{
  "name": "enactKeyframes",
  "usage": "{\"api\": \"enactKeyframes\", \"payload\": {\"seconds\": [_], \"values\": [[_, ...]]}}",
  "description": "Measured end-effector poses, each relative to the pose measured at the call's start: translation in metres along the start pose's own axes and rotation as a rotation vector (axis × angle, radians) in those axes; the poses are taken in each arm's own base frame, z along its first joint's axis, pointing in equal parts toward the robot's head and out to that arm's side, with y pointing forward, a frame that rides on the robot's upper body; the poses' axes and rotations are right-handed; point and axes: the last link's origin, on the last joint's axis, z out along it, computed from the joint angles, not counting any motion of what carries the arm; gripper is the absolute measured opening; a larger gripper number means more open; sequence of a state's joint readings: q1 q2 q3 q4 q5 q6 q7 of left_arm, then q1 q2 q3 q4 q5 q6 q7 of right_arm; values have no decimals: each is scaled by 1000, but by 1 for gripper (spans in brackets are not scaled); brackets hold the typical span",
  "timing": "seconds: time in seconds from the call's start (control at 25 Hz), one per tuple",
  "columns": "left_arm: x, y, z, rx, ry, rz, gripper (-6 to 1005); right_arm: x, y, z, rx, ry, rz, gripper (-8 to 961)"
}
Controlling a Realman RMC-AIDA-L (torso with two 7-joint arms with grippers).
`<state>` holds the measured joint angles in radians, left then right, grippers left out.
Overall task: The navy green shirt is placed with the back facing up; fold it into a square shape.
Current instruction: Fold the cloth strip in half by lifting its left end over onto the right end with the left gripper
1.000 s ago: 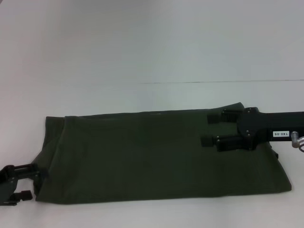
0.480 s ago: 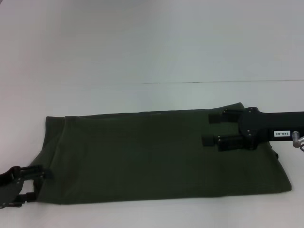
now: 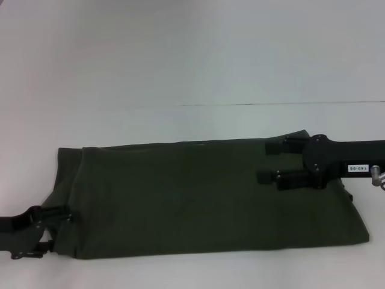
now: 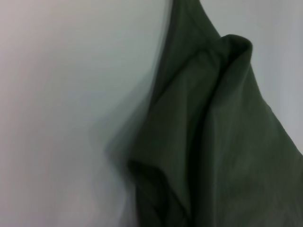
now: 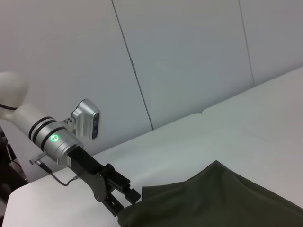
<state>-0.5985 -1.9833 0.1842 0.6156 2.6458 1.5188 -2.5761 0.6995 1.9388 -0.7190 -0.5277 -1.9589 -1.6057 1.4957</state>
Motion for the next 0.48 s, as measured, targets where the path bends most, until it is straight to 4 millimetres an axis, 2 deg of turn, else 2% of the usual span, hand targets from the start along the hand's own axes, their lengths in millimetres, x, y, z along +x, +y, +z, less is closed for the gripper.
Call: {"api": "enactKeyframes", "payload": {"seconds": [0.48], "values": [[7,-7,-6,66,32,-20,906,-1,0,0,1,-7,-4,886]]}}
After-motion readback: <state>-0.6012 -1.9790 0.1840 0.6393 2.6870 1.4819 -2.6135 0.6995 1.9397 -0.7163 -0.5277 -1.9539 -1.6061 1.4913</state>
